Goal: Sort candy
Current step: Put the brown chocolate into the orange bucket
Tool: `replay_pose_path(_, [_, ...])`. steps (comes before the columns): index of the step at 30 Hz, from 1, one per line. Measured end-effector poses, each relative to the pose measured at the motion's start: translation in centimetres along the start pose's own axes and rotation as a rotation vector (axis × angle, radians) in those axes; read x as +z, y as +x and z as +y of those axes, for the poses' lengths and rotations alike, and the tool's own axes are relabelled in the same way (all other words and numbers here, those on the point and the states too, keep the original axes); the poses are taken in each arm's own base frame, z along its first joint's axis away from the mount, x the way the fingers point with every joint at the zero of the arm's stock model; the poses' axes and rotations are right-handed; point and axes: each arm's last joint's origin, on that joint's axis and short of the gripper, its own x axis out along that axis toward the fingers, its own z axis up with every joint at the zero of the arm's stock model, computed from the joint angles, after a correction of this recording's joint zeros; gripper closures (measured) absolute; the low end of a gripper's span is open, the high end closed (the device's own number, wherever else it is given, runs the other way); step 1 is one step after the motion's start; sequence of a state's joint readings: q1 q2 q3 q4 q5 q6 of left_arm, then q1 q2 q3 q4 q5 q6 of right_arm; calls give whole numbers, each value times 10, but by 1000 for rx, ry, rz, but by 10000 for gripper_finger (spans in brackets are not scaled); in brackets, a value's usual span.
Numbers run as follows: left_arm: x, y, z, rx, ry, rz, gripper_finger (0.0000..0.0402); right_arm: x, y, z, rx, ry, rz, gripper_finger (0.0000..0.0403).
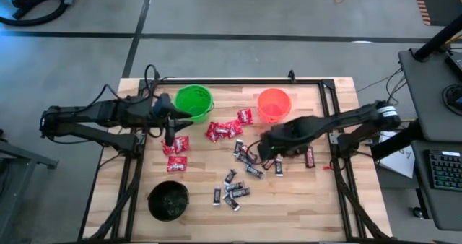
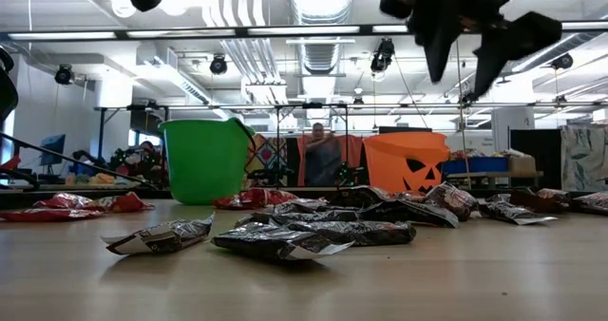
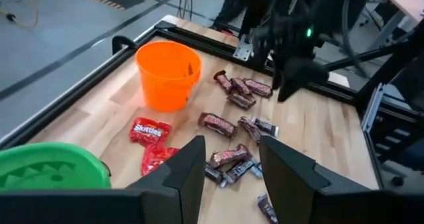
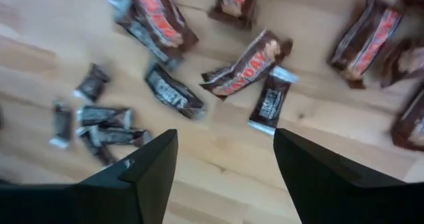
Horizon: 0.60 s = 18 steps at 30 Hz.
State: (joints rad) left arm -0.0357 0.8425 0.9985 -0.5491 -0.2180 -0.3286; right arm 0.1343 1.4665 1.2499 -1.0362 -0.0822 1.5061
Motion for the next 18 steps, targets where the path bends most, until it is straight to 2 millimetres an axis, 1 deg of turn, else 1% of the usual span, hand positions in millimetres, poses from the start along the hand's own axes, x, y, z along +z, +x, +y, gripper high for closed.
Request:
replay_pose_path(4, [0,-2,0,-3,19,-8,274,-3,33,8,-107,37,6,160])
replay_pose_path(9, [0,-2,0,-2,23,-7,274,-1,63,13,-189,47,31,176])
replay_pose_path(12, [0,-2,0,-1,23,-4,274,0,76,17,-193,47,28,178])
replay_pose_path(18, [-4,-2,2,13,34,42,274,4,92,17,-231,87,-39,177])
